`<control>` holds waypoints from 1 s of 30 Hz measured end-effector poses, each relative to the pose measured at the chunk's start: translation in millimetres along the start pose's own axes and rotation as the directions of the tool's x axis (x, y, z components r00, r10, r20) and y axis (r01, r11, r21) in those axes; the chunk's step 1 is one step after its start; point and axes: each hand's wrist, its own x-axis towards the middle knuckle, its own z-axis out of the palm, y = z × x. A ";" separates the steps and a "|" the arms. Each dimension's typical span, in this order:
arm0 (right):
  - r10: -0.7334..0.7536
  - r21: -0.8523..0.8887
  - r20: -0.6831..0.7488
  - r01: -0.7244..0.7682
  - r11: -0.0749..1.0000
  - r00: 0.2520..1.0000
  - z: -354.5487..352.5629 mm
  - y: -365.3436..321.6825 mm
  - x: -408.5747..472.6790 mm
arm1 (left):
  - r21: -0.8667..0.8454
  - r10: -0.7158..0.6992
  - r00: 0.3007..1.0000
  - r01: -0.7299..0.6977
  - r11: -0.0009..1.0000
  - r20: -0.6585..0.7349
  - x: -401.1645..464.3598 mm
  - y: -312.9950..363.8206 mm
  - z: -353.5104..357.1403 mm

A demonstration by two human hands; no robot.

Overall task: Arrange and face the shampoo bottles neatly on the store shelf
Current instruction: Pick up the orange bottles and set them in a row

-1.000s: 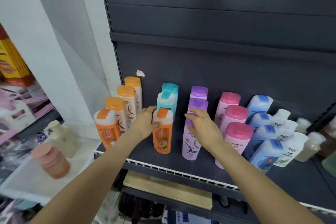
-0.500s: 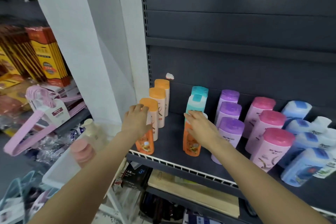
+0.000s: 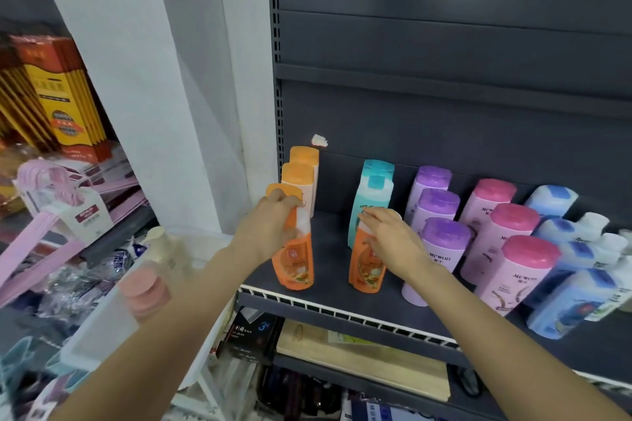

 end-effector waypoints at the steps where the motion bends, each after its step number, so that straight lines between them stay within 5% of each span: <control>1: 0.005 0.026 0.004 -0.005 1.000 1.000 -1.6 -1.0 -0.3 | -0.070 -0.008 0.999 0.005 0.998 -0.040 -1.9 2.0 -5.6; 8: 0.034 0.435 -0.093 0.010 0.900 0.995 -16.9 -18.6 -2.6 | -0.328 -0.034 0.972 -0.046 0.944 -0.233 -15.2 18.1 -47.6; 14: -0.027 0.654 0.168 -0.091 0.751 0.985 -6.0 -24.8 4.0 | -0.425 -0.062 0.948 -0.081 0.901 -0.312 -26.1 14.1 -70.3; 24: 0.044 0.666 0.019 -0.045 0.744 0.999 -1.1 -44.0 8.6 | -0.766 -0.260 0.908 -0.096 0.636 -0.330 -41.9 -22.4 -74.6; 30: 0.144 0.625 -0.179 -0.001 0.781 0.973 -3.0 -63.6 5.8 | -0.862 -0.485 0.845 0.056 0.503 -0.228 -37.4 -35.2 -56.9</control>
